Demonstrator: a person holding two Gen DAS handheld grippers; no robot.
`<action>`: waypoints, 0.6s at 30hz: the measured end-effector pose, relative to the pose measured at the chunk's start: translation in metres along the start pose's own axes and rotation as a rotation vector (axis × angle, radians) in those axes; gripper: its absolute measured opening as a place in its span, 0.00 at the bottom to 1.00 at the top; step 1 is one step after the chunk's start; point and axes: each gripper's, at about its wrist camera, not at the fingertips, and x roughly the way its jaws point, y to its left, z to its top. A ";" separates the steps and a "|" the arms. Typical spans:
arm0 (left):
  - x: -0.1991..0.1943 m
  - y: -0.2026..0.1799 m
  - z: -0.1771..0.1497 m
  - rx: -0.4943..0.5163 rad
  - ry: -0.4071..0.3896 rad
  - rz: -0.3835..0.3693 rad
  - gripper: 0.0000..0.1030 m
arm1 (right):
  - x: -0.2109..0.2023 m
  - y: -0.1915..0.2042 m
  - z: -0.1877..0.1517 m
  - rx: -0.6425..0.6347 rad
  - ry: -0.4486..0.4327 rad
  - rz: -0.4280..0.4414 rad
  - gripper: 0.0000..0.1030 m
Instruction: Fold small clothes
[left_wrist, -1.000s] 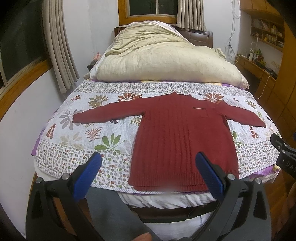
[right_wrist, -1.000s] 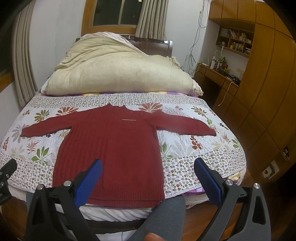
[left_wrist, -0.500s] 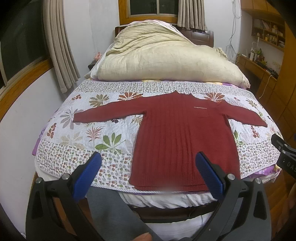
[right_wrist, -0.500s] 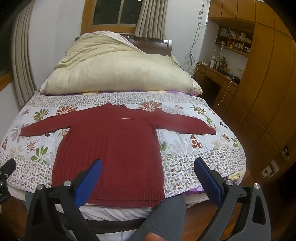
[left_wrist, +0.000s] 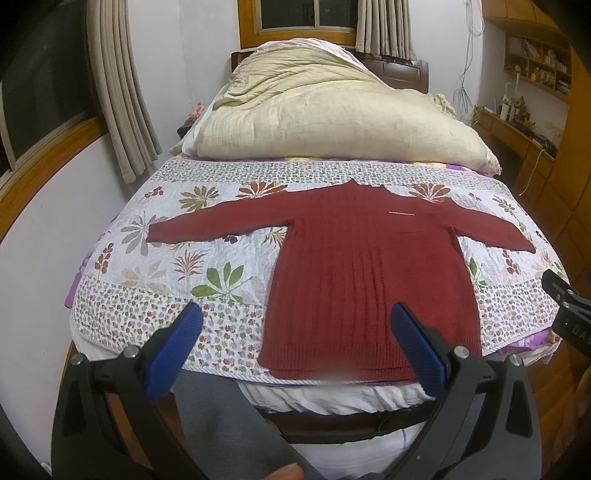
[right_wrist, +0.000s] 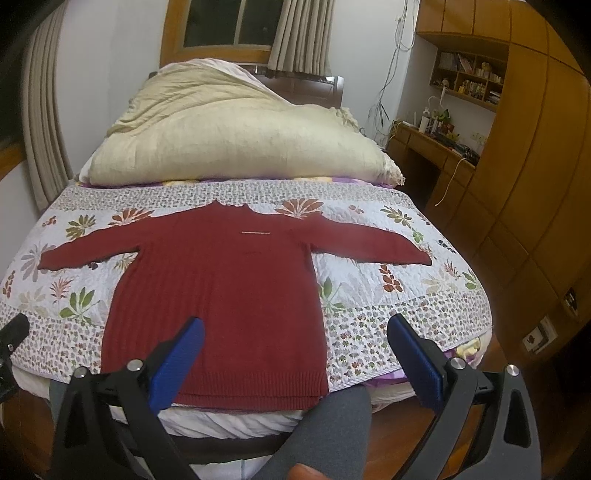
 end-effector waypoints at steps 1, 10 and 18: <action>0.000 -0.001 0.000 0.000 0.000 0.001 0.97 | 0.000 -0.001 0.000 0.002 0.000 -0.001 0.97; 0.003 -0.002 -0.002 -0.002 0.009 0.001 0.98 | 0.002 -0.002 0.001 0.004 0.011 0.001 0.97; 0.006 -0.003 -0.003 -0.002 0.013 0.000 0.97 | 0.006 -0.002 0.001 0.010 0.020 0.000 0.97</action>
